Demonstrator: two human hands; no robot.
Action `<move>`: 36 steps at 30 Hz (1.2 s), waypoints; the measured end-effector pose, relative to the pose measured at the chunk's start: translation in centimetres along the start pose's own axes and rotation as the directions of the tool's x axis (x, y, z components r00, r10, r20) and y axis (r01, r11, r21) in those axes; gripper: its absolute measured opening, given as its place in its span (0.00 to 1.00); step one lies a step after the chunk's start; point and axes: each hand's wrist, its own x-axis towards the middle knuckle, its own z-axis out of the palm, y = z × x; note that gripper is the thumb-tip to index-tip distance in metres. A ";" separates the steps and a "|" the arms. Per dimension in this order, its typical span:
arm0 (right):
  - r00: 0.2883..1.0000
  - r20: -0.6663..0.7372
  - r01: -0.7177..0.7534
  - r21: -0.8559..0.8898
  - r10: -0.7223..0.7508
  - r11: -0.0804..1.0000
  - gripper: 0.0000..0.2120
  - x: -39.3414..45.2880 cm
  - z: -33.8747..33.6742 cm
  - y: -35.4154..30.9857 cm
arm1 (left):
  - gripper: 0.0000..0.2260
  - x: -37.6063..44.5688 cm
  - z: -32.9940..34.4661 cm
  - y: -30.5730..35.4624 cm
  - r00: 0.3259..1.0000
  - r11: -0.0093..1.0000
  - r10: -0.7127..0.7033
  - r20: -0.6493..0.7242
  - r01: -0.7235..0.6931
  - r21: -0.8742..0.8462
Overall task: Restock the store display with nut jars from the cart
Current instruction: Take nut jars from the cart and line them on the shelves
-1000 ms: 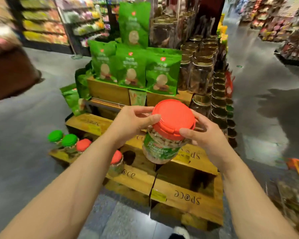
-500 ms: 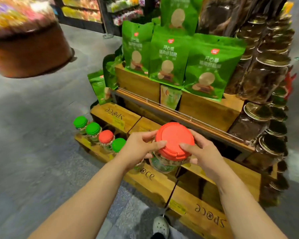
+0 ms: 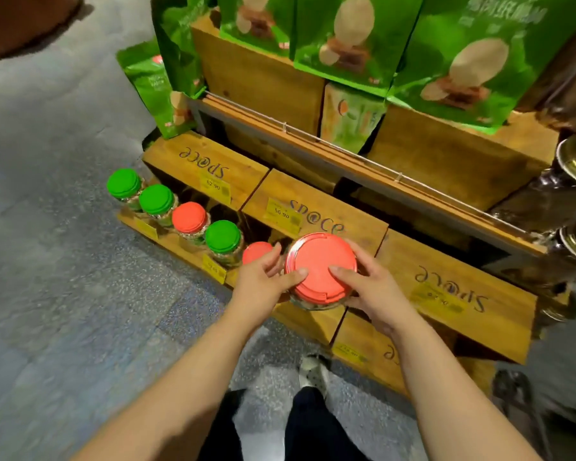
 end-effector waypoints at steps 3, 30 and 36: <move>0.999 -0.028 -0.036 -0.020 0.036 0.999 0.28 1.7 1.1 2.6 | 0.35 1.9 -1.5 -2.4 0.998 0.998 -0.044 0.035 0.045 -0.034; 0.957 -0.175 -0.225 0.052 0.231 0.973 0.28 19.1 2.2 26.1 | 0.35 18.4 -6.2 -27.9 0.968 0.965 -0.238 -0.077 0.244 0.092; 0.957 -0.162 -0.243 0.008 0.242 0.970 0.32 21.8 1.1 27.2 | 0.32 20.3 -4.9 -29.1 0.944 0.954 -0.294 -0.148 0.300 0.021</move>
